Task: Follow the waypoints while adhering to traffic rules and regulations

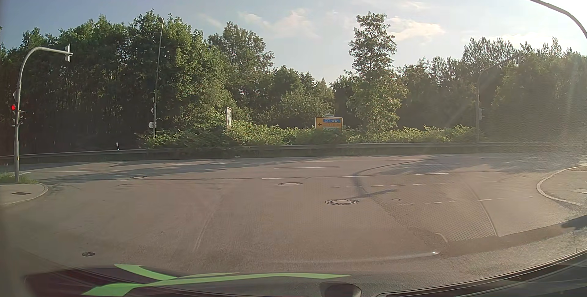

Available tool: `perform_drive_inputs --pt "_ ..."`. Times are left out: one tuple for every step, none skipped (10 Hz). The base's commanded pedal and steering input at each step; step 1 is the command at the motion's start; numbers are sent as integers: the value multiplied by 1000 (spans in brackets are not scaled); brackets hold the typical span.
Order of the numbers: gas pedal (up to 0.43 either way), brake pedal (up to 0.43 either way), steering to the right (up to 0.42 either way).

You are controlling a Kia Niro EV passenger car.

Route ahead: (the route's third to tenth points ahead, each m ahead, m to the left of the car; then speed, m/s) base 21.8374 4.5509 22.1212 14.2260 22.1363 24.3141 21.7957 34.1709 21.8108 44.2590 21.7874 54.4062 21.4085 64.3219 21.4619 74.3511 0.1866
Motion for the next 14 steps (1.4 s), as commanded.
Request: perform_drive_inputs --pt "0 189 -21" --pt "0 189 -21" --pt "0 195 -21" --pt "0 201 -22" --pt "0 201 -21" --pt "0 207 -22" --pt "0 220 -21" --pt "0 238 -22" --pt "0 256 -21" --pt "0 262 -22" --pt "0 274 -22" --pt "0 280 -21" --pt "0 280 -22" --pt "0 287 -21"
